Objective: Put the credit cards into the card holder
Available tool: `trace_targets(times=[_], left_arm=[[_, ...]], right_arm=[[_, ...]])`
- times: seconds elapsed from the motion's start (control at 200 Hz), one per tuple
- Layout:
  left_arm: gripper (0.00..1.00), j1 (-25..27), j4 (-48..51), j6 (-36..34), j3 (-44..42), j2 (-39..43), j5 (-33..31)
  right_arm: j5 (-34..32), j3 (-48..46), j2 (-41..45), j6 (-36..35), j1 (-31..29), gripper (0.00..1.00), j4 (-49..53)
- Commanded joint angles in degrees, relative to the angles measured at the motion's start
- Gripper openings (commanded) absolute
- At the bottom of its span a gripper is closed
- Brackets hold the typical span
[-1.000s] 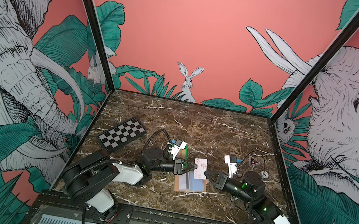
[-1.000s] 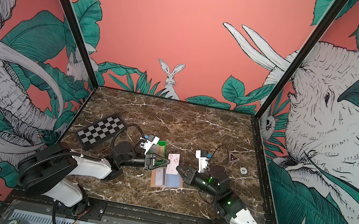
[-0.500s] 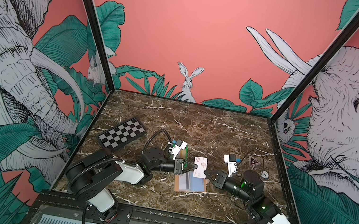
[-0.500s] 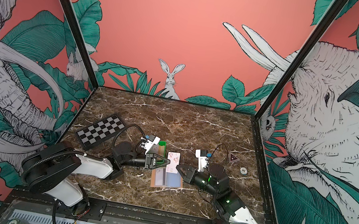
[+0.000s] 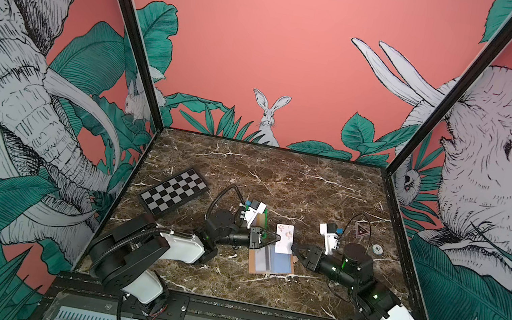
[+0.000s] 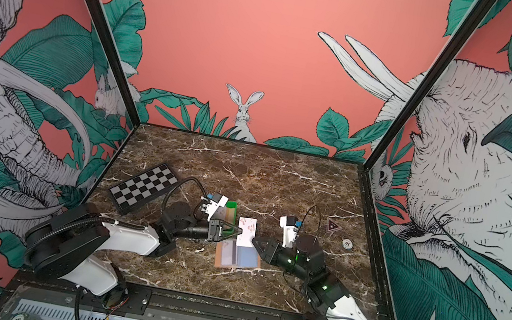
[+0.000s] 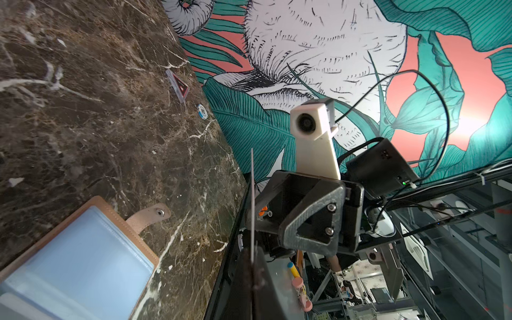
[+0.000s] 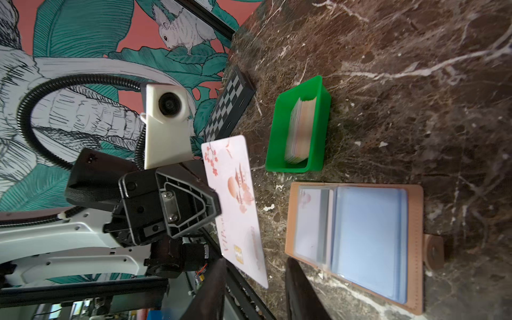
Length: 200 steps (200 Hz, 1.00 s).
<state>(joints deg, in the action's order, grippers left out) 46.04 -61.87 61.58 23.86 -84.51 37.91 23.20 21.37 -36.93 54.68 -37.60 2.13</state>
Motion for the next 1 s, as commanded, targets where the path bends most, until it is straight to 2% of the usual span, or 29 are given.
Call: trace_targets(times=[0.0,0.06,0.135,0.275,0.45,0.655,0.73,0.805,0.995], left_arm=[[0.00,0.02,3.25,-2.56,-0.55,3.56,-2.75],[0.00,0.05,4.19,-2.78,-0.98,4.69,-3.02],[0.00,0.04,6.63,-3.38,-1.09,6.16,-5.48],[0.00,0.10,12.11,-4.20,-1.96,9.60,-8.50],[0.00,1.49,20.11,-4.10,-2.87,14.09,-14.03],[0.00,3.27,28.71,-4.39,-3.55,18.48,-20.37],[0.00,4.60,32.95,-5.11,-3.21,20.18,-23.04],[0.00,5.82,35.62,-5.15,-3.41,21.74,-26.03],[0.00,7.77,36.69,-4.71,-4.80,24.34,-30.62]], right_arm=[[-1.68,1.93,0.10,-1.92,0.25,0.51,0.53],[-2.39,2.10,0.51,-2.42,0.32,0.60,1.38],[-4.33,2.81,1.21,-3.42,0.30,0.66,4.30],[-7.76,5.11,1.87,-6.96,0.27,0.67,11.36],[-14.28,10.09,-0.24,-14.66,0.29,0.69,22.40],[-16.66,11.42,-3.08,-19.09,0.33,0.69,24.63],[-20.18,11.94,-3.86,-18.44,0.29,0.76,26.36],[-22.30,13.61,-5.51,-17.92,0.32,0.97,29.07],[-21.85,16.26,-10.07,-19.35,0.34,0.98,32.32]])
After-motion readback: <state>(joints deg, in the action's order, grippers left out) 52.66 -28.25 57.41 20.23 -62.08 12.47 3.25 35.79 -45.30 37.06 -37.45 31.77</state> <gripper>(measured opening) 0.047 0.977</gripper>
